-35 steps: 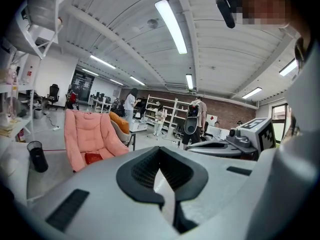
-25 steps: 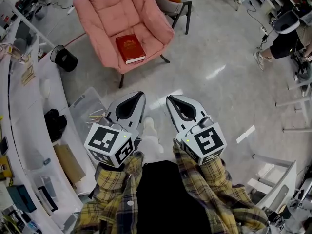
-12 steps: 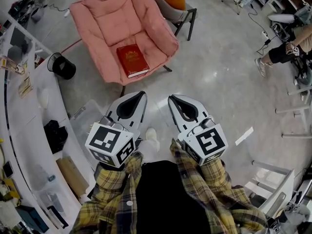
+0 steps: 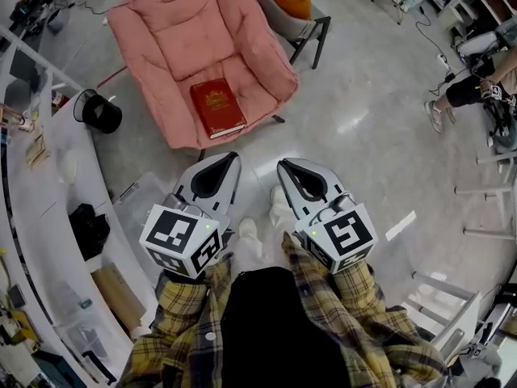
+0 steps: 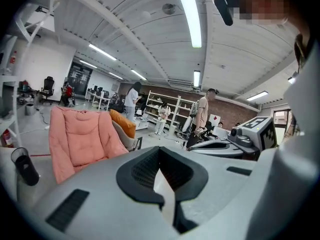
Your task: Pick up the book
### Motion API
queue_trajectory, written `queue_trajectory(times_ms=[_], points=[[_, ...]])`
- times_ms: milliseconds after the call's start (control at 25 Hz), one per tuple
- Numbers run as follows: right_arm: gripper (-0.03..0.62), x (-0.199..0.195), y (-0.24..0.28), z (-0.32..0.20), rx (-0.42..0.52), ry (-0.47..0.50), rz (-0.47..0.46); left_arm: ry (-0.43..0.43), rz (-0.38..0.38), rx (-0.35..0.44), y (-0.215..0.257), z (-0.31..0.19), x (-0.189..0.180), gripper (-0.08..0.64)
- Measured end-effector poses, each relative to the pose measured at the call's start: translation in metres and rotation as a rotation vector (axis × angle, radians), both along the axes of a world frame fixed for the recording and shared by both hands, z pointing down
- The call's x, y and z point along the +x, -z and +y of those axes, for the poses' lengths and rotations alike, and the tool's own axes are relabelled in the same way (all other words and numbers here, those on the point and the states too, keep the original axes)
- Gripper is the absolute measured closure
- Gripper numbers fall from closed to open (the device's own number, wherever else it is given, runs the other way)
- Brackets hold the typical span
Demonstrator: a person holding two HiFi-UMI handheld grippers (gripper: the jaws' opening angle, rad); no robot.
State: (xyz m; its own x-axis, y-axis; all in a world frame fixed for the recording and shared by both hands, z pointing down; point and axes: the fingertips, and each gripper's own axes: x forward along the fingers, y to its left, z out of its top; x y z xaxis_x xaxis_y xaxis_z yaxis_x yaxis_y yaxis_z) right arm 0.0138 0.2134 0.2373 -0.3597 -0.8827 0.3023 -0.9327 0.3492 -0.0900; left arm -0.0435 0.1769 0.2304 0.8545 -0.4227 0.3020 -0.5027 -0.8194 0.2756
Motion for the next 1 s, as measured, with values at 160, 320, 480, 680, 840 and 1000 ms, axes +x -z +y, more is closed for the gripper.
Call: queue_trajectory(times_ms=[160,320,480,680,840,1000], points=[[0.577,0.017,0.006,-0.031,0.004,0.059,0.004,0.054,0.007,-0.001,0.003,-0.030,0.017,0.557],[0.577,0.046,0.011,-0.063,0.017,0.115,0.005,0.106,0.009,0.004,0.005,-0.058,0.046,0.557],[0.577,0.072,0.010,-0.084,0.020,0.170,0.001,0.166,0.007,0.004,0.005,-0.075,0.069,0.557],[0.577,0.099,0.011,-0.102,0.028,0.237,-0.010,0.249,0.003,0.001,0.004,-0.093,0.089,0.557],[0.577,0.111,0.011,-0.111,0.020,0.282,-0.026,0.303,-0.008,-0.007,0.004,-0.102,0.098,0.557],[0.577,0.107,0.002,-0.119,0.000,0.319,-0.033,0.343,-0.019,-0.020,0.000,-0.110,0.091,0.557]])
